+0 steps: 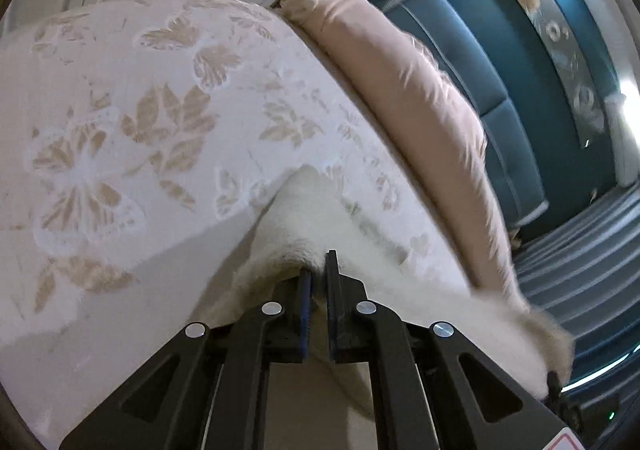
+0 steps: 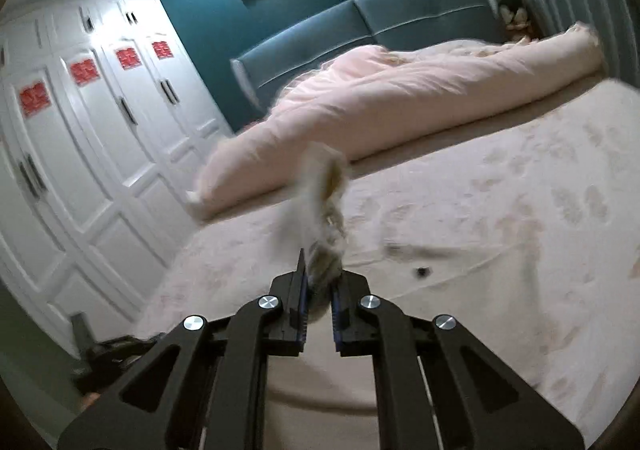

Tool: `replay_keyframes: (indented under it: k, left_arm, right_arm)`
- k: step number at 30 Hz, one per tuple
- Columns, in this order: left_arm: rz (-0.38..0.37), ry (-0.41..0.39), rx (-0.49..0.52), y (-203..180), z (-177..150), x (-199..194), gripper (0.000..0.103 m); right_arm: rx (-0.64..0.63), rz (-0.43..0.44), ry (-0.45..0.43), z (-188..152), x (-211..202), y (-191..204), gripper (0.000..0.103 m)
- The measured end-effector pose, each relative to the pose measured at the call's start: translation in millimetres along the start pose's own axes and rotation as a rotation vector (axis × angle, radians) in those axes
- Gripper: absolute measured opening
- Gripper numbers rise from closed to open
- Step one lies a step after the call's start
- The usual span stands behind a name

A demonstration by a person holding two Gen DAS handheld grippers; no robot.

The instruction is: Fold small clothes

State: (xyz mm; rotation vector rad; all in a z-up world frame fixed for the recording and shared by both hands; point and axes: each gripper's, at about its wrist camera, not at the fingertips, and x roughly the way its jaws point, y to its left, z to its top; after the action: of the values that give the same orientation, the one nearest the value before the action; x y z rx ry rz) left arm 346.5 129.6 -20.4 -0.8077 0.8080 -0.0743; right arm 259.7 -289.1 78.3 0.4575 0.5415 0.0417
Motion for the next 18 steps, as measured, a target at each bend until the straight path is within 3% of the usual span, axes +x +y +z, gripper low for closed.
replay_keyframes:
  k: [3,4,9,13,18]
  left_arm:
    - [0.145,0.101,0.075,10.5,-23.8,37.1,0.004]
    - [0.163,0.122,0.07,13.6,-29.2,42.7,0.004]
    - [0.184,0.123,0.098,20.3,-41.5,50.4,0.007]
    - [0.183,0.107,0.118,22.4,-46.4,45.5,0.012]
    - [0.135,0.035,0.086,28.4,-39.2,3.1,0.016]
  right_arm:
    - [0.08,-0.22,0.35,-53.9,84.4,-63.6,0.008]
    - [0.088,-0.263,0.392,-64.9,92.2,-73.1,0.008]
    - [0.118,-0.151,0.244,-50.1,60.7,-64.3,0.009]
    - [0.096,-0.265,0.41,-76.1,93.8,-82.8,0.012]
    - [0.161,-0.23,0.282,-74.4,48.4,-75.4,0.014]
